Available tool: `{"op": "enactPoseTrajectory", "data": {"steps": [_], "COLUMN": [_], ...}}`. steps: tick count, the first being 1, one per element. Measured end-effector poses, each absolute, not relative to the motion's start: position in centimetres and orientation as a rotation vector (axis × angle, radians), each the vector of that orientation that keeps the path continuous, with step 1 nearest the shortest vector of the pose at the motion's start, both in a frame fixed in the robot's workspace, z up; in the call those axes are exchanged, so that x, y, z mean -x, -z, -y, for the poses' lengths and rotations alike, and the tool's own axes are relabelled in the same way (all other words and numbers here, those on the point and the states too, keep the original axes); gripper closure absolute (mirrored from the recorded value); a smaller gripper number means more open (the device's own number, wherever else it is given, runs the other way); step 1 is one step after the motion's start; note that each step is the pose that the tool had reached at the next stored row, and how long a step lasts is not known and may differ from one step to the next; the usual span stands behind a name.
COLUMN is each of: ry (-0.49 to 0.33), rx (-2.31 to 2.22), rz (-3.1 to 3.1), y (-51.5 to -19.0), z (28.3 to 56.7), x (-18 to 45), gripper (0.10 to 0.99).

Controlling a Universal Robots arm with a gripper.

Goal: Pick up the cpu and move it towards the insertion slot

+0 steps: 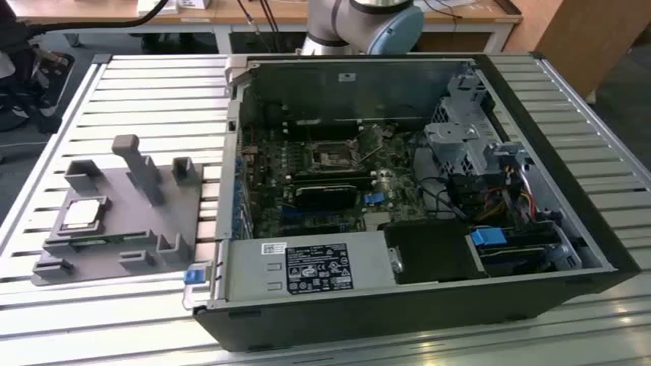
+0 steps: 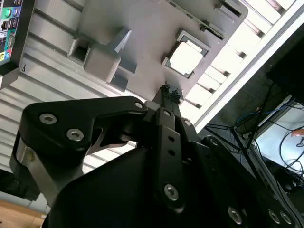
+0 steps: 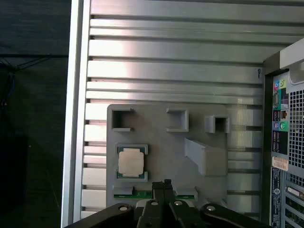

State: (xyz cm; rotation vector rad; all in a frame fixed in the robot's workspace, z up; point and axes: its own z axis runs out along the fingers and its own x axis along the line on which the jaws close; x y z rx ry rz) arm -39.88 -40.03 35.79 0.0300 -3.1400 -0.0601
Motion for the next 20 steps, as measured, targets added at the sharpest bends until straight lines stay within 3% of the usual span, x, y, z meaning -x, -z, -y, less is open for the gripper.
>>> {"op": "enactPoseTrajectory", "data": {"steps": [20], "ry": [0.060], "rx": [-0.030], "rz": [3.140], "y": [-35.7], "z": [40.0], "x": [42.3], "gripper": [0.980]}}
